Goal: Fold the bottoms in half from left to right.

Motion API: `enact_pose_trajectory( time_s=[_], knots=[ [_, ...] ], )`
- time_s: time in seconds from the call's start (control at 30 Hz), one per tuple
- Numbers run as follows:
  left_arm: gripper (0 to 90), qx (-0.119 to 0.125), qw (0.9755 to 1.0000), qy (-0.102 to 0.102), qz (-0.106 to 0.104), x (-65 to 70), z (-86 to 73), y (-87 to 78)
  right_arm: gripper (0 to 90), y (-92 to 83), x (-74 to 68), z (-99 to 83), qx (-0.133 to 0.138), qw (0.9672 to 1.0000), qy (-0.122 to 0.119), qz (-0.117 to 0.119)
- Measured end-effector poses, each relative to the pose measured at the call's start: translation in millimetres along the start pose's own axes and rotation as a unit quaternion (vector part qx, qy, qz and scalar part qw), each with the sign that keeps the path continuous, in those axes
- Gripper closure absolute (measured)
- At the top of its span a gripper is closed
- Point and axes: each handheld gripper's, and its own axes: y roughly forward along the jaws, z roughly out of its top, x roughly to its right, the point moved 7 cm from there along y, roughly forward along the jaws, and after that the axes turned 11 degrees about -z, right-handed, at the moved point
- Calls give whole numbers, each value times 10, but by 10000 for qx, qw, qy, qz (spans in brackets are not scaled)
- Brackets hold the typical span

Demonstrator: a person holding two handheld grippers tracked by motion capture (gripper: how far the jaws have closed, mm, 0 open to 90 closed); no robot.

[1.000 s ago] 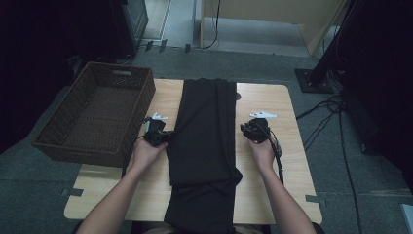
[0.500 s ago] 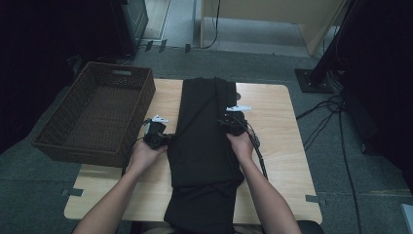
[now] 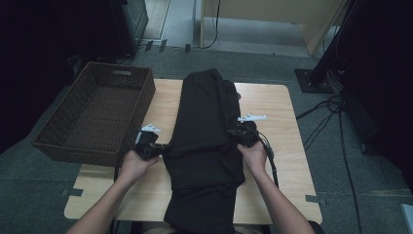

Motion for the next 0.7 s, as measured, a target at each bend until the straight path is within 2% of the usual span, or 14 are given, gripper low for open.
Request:
enact_pose_trajectory(
  time_s=[0.03, 0.07, 0.1, 0.13, 0.2, 0.23, 0.27, 0.37, 0.47, 0.53, 0.6, 0.67, 0.7],
  knots=[
    [900, -72, 10000, 14, -32, 40, -55, 5, 893, -20, -20, -64, -54, 10000, -30, 40],
    [900, -193, 9997, 84, -100, 87, -109, 4, 891, -41, -46, -122, -99, 9999, -29, 94],
    [900, -264, 9994, 198, -74, 123, -148, 6, 887, -65, -68, -173, -135, 9998, -88, 98],
    [900, -242, 9994, 246, 59, 135, -160, 4, 871, -82, -83, -208, -107, 9997, -193, 62],
    [882, -133, 9995, 253, 150, 117, -118, 1, 829, -80, -71, -238, -57, 9990, -410, -177],
    [830, -61, 9994, 225, 241, 88, -78, -1, 790, -69, -48, -234, -52, 9987, -433, -276],
    [726, 18, 9994, 169, 301, 65, -34, 3, 721, -54, -12, -215, 2, 9984, -440, -352],
    [553, 221, 9993, 92, 288, 14, 110, 32, 635, -32, 66, -114, 182, 9987, -195, -432],
    [492, 401, 9987, -2, 305, -59, 274, 90, 572, 20, 83, 12, 303, 9983, -119, -484],
    [461, 372, 9985, -95, 384, -129, 357, 148, 553, 101, 114, 67, 270, 9968, -208, -724],
    [454, 395, 9982, -205, 403, -183, 419, 201, 609, 192, 154, 76, 171, 9959, -231, -858],
    [459, 443, 9979, -353, 298, -210, 450, 247, 772, 240, 194, 51, 2, 9955, -259, -907],
    [469, 435, 9979, -391, 285, -218, 456, 260, 844, 232, 211, 51, 9, 9957, -254, -893]
  ],
)
